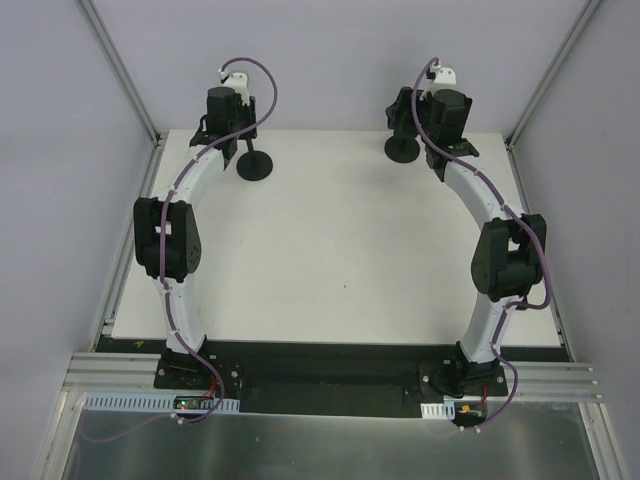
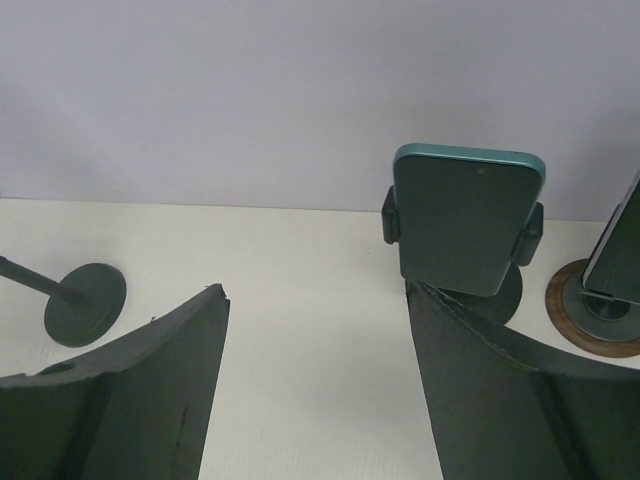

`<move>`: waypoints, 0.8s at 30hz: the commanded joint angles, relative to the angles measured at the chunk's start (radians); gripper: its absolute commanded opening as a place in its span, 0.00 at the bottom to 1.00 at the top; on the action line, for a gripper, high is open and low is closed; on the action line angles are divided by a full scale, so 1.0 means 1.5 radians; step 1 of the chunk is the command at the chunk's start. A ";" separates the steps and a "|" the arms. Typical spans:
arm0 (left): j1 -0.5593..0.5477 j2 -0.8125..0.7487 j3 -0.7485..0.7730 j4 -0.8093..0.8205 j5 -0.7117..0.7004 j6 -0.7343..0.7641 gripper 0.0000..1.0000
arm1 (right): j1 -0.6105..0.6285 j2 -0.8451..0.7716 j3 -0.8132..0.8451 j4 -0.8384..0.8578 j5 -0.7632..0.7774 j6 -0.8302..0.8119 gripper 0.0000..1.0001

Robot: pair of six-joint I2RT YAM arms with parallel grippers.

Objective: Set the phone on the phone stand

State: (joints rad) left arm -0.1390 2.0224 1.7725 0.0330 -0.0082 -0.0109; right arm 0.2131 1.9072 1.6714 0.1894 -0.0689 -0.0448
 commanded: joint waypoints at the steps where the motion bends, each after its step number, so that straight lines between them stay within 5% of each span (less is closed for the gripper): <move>1: -0.004 0.005 0.033 0.002 -0.038 0.023 0.37 | 0.008 -0.044 0.000 0.033 -0.009 -0.017 0.74; 9: -0.005 -0.004 0.023 -0.003 -0.028 0.034 0.00 | 0.024 -0.062 0.003 0.021 -0.006 -0.033 0.75; 18: -0.013 -0.152 -0.094 -0.010 0.207 0.068 0.00 | 0.037 -0.126 0.017 -0.133 0.040 0.029 0.78; 24: -0.018 -0.288 -0.254 -0.001 0.427 0.086 0.00 | 0.035 -0.263 -0.132 -0.251 -0.017 0.064 0.82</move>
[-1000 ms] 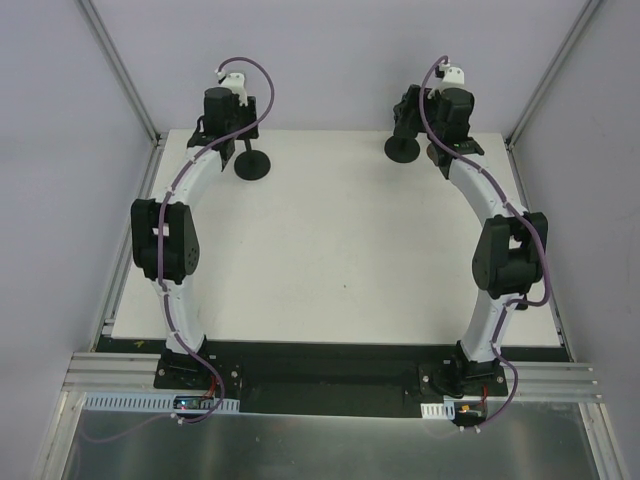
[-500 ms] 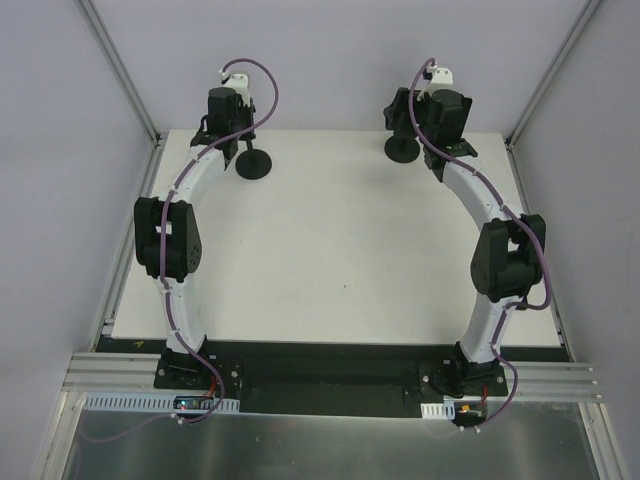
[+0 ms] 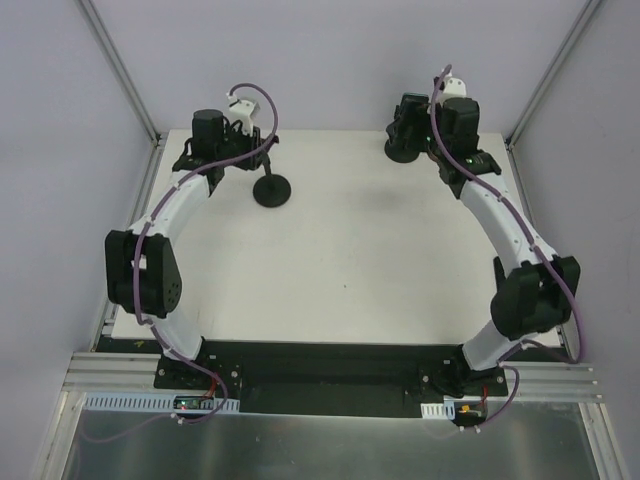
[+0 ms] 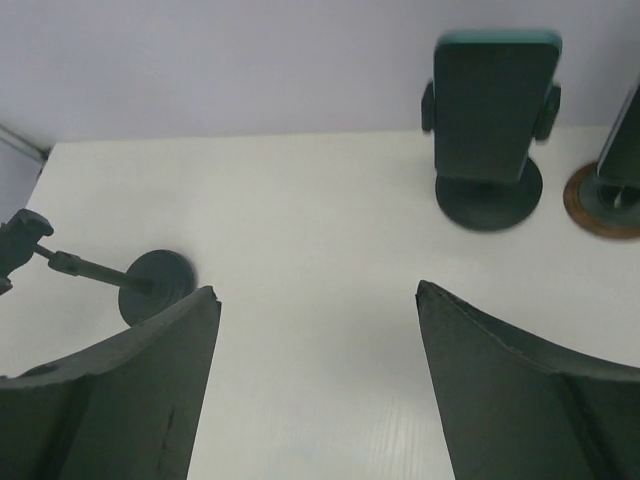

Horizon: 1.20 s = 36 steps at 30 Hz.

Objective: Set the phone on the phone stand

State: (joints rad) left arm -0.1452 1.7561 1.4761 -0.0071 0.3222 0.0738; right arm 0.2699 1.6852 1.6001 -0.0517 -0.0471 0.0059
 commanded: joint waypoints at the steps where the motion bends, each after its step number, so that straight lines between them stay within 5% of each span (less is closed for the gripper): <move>1: -0.017 -0.123 -0.082 0.028 0.236 0.042 0.00 | -0.003 -0.166 -0.110 -0.119 -0.034 0.026 0.83; 7: -0.045 -0.200 -0.144 0.028 0.471 0.118 0.00 | -0.021 -0.371 -0.304 -0.233 -0.002 0.005 0.86; 13: -0.110 -0.184 -0.149 0.034 0.591 0.162 0.00 | -0.115 -0.519 -0.422 -0.292 0.011 0.014 0.91; 18: -0.137 -0.155 -0.136 0.062 0.610 0.157 0.00 | -0.249 -0.507 -0.431 -0.346 -0.028 0.008 0.94; 27: -0.147 -0.070 -0.101 0.079 0.657 0.123 0.00 | -0.495 -0.324 -0.422 -0.342 -0.079 -0.014 0.97; 36: -0.139 -0.067 -0.093 0.080 0.676 0.098 0.56 | -0.619 -0.286 -0.504 -0.231 -0.076 0.043 0.97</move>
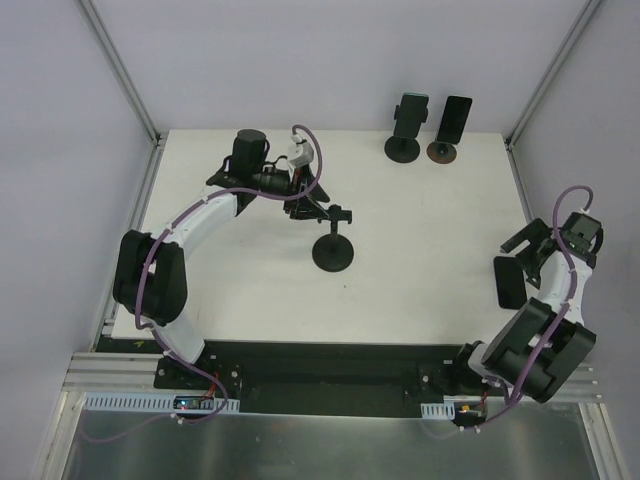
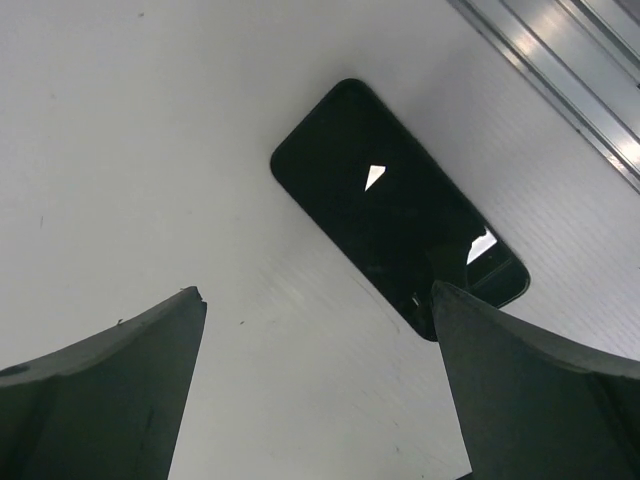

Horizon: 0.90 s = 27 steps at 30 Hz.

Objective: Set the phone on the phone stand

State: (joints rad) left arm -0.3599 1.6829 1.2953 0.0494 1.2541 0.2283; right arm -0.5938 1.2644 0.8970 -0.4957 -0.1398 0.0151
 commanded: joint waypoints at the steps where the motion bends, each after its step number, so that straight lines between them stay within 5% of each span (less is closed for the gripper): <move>1: 0.008 -0.026 0.026 0.043 0.052 -0.008 0.59 | -0.046 -0.004 -0.042 0.074 -0.008 0.038 0.97; 6: 0.028 -0.059 0.005 0.043 0.048 -0.023 0.70 | -0.071 0.010 -0.058 0.098 0.046 0.026 0.97; 13: 0.055 -0.149 -0.033 0.042 0.032 -0.016 0.97 | -0.131 0.082 -0.060 0.137 0.007 0.034 0.97; 27: 0.084 -0.205 -0.071 0.065 -0.013 -0.019 0.96 | -0.102 0.144 -0.072 0.156 -0.038 0.032 0.97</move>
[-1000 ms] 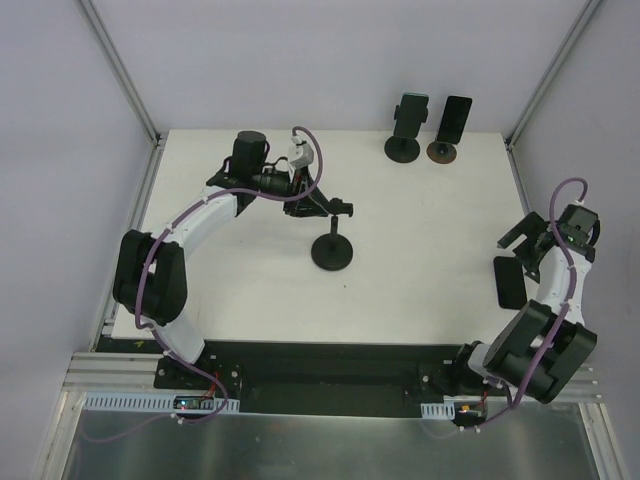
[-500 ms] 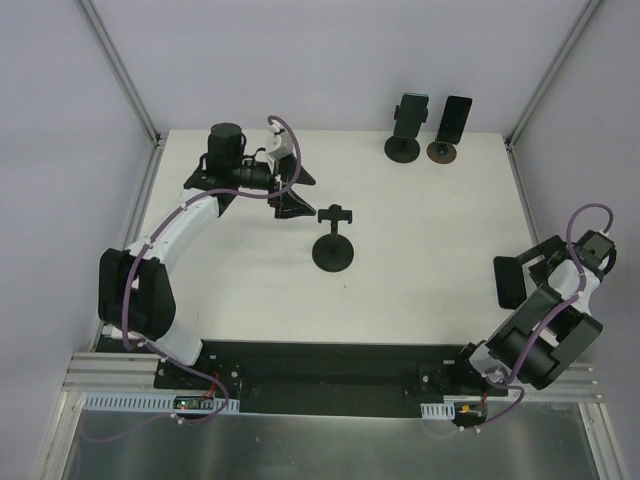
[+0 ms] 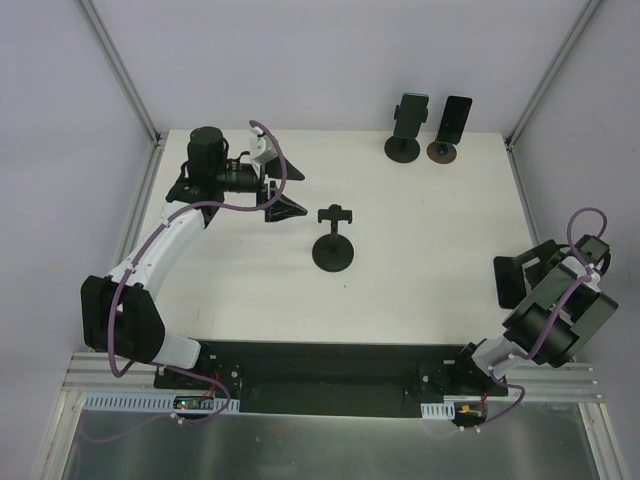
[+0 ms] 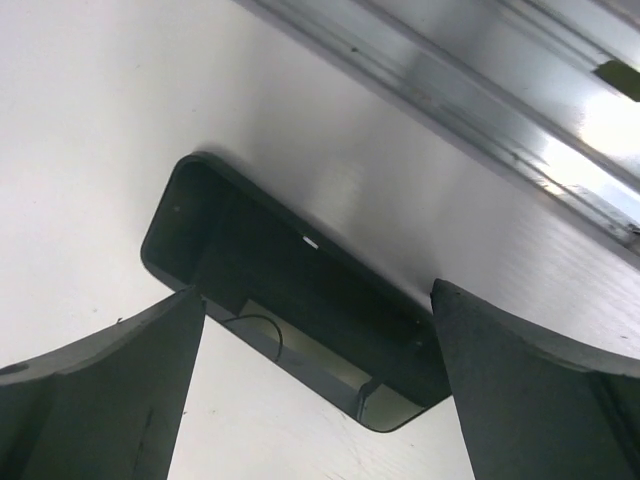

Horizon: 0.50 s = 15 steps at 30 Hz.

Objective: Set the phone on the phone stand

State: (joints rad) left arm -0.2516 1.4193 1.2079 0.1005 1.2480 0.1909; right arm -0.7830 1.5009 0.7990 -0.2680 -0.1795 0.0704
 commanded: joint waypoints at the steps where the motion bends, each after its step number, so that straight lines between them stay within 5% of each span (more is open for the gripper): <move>1: 0.012 -0.031 -0.015 0.033 -0.007 0.005 0.97 | 0.042 -0.013 0.002 -0.006 -0.009 -0.012 0.98; 15: 0.019 -0.032 -0.027 0.049 -0.010 0.001 0.97 | 0.202 0.030 0.107 -0.167 0.144 -0.085 0.97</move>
State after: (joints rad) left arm -0.2337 1.4128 1.1763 0.1253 1.2182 0.1898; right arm -0.4999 1.5055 0.8860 -0.4225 -0.0635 -0.0158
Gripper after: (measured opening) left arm 0.967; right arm 0.968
